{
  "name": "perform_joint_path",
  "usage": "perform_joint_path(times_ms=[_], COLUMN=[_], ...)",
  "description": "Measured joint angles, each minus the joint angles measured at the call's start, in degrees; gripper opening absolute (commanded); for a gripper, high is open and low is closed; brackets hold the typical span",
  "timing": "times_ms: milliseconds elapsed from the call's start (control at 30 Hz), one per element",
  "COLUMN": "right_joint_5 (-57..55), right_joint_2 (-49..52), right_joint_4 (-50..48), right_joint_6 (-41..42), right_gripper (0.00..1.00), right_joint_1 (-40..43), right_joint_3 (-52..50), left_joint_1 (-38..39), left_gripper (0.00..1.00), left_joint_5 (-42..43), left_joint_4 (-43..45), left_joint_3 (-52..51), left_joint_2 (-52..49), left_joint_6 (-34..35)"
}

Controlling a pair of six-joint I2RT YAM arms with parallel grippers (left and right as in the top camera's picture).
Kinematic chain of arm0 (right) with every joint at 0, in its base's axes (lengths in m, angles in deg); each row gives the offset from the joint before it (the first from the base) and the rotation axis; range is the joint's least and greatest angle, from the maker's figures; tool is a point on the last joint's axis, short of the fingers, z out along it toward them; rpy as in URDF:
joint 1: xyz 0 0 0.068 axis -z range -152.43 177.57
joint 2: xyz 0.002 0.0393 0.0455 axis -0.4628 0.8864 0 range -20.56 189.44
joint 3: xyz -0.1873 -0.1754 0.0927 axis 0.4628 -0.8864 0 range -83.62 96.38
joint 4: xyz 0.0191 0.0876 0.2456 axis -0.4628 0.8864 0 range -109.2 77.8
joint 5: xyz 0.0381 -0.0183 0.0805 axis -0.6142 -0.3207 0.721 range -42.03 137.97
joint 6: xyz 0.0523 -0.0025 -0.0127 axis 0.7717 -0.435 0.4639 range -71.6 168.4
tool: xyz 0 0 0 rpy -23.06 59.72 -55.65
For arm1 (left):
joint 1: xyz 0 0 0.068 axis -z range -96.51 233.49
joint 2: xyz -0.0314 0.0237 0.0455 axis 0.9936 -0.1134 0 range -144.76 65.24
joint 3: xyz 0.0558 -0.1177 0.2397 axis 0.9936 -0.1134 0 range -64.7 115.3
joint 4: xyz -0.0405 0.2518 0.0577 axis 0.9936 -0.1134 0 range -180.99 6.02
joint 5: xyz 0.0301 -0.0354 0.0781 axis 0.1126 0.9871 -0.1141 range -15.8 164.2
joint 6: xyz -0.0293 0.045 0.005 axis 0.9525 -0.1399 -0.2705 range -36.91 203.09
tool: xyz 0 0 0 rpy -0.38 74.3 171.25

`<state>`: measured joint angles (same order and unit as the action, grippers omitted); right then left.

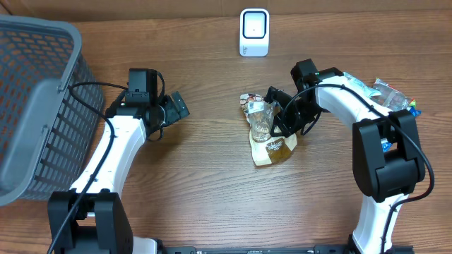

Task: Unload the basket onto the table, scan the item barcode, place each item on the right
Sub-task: 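Grasp the bread bag with the right gripper, adjusting the grip, then lift the bread bag and carry it to the scanner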

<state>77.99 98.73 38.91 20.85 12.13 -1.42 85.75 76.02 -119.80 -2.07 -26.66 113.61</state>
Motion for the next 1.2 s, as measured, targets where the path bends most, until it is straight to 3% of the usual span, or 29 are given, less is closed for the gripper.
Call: perform_joint_path(times_ms=[233, 433, 800, 1200], right_joint_5=[0.5, -0.3, 0.5, 4.0], right_joint_2=[0.1, 0.4, 0.0, -22.0], right_joint_4=[1.7, 6.9, 10.9, 9.3], right_joint_6=[4.9, 6.1, 2.0, -10.8], right_gripper=[0.04, 0.04, 0.04, 0.04], right_joint_1=[1.9, 3.0, -1.6, -1.9], right_joint_3=[0.9, 8.4, 15.4, 21.5], left_joint_1=[0.0, 0.0, 0.0, 0.0], left_gripper=[1.00, 1.00, 1.00, 1.00], left_joint_5=[0.0, 0.0, 0.0, 0.0], left_joint_4=[0.0, 0.0, 0.0, 0.0], left_joint_3=[0.0, 0.0, 0.0, 0.0], left_joint_2=[0.0, 0.0, 0.0, 0.0], left_joint_6=[0.0, 0.0, 0.0, 0.0])
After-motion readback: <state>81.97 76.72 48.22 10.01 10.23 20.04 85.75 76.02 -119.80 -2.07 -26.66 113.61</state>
